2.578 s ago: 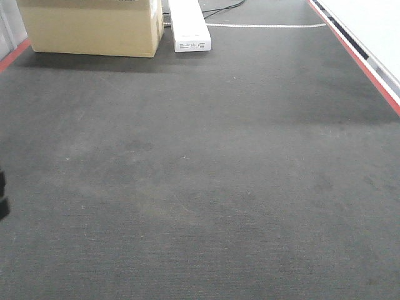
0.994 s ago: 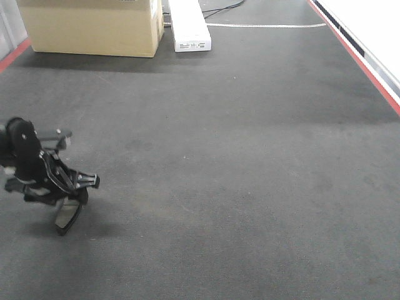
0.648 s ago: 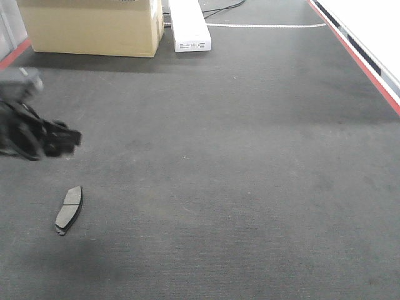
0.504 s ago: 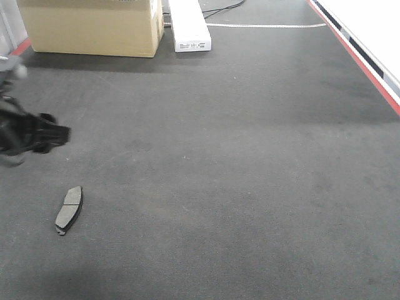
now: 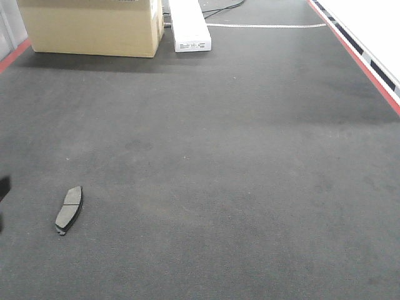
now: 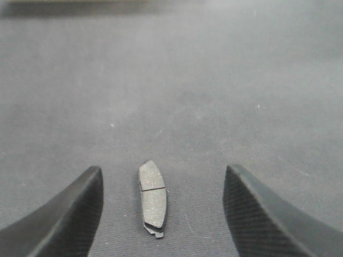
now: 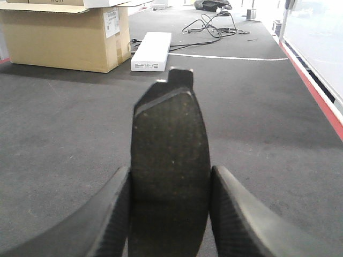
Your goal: Move and align brake pads A on conveyor
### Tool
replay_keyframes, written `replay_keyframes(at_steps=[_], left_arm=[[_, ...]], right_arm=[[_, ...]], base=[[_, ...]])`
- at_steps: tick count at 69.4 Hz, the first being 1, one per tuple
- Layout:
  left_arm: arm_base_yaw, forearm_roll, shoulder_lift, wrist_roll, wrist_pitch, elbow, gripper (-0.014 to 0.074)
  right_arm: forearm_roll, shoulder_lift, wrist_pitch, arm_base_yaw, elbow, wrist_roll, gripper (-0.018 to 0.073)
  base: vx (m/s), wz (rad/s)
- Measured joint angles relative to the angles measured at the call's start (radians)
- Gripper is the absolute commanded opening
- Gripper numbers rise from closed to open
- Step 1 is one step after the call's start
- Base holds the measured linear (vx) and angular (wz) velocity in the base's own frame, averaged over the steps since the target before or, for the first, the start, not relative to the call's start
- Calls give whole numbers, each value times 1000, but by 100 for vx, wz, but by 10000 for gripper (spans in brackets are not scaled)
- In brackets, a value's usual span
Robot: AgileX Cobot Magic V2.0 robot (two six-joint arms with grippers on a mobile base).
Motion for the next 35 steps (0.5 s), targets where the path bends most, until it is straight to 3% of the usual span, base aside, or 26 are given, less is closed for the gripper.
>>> replay_keyframes(at_steps=[19,35], left_arm=[[0,0,-254,3,-168,235,464],[0,0,-317,3,-227,256,464]], right_arm=[[0,0,0,0,0,0,-4],[0,0,0,0,0,0,-4]], base=[[0,0],[0,0]])
